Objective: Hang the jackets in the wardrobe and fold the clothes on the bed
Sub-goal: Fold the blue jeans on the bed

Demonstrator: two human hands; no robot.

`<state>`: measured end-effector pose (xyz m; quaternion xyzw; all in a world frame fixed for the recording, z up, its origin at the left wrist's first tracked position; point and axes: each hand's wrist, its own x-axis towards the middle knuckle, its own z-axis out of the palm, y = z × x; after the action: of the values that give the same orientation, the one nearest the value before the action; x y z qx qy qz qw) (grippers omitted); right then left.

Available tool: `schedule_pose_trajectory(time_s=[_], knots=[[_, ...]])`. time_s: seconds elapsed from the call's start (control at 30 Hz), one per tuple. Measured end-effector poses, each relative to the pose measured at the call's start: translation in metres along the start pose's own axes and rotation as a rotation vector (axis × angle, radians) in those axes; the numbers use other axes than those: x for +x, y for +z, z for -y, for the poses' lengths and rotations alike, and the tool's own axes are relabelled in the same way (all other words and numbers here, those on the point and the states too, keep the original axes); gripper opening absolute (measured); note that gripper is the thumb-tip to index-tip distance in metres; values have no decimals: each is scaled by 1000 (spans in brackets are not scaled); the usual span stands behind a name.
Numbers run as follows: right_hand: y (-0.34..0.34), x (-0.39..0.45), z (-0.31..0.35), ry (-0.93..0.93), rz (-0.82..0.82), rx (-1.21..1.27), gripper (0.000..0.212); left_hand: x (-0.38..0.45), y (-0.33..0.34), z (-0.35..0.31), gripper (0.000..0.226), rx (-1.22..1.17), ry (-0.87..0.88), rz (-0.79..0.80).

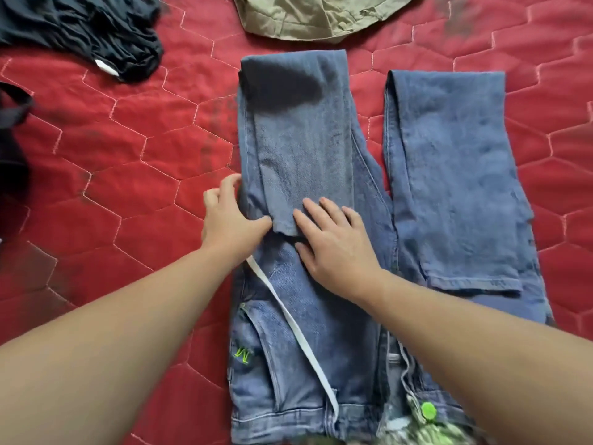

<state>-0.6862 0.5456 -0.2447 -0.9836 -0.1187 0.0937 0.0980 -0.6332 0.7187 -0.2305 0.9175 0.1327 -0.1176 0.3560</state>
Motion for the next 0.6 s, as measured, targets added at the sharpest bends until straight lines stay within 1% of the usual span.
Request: schedule_pose_trajectory(time_s=[0.03, 0.07, 0.1, 0.13, 0.2, 0.27, 0.3, 0.37, 0.5, 0.6], knots=[[-4, 2, 0, -12, -29, -6, 38, -14, 2, 0, 80, 118, 56, -2], [-10, 8, -1, -13, -54, -11, 30, -28, 4, -1, 85, 211, 116, -15], [-16, 14, -1, -17, -64, -23, 26, -39, 6, -3, 85, 280, 179, -30], [-22, 20, 0, -30, -70, -43, 25, -46, 8, -5, 79, 333, 252, -39], [-28, 23, 4, -74, -103, -65, 24, -53, 8, -11, 55, 380, 385, -38], [-27, 14, 7, -116, -89, -65, 23, -54, 5, -12, 30, 387, 349, -55], [-25, 5, 8, -123, -51, -67, 22, -58, 5, -9, 22, 413, 305, -42], [-18, -16, 1, -136, -28, -71, 23, -70, 5, -2, 20, 464, 268, -6], [-26, -64, -25, -163, -60, -108, 34, -92, 3, 7, 20, 660, 374, -32], [-35, -109, -45, -152, -112, -93, 33, -110, 3, 7, 24, 640, 341, -49]])
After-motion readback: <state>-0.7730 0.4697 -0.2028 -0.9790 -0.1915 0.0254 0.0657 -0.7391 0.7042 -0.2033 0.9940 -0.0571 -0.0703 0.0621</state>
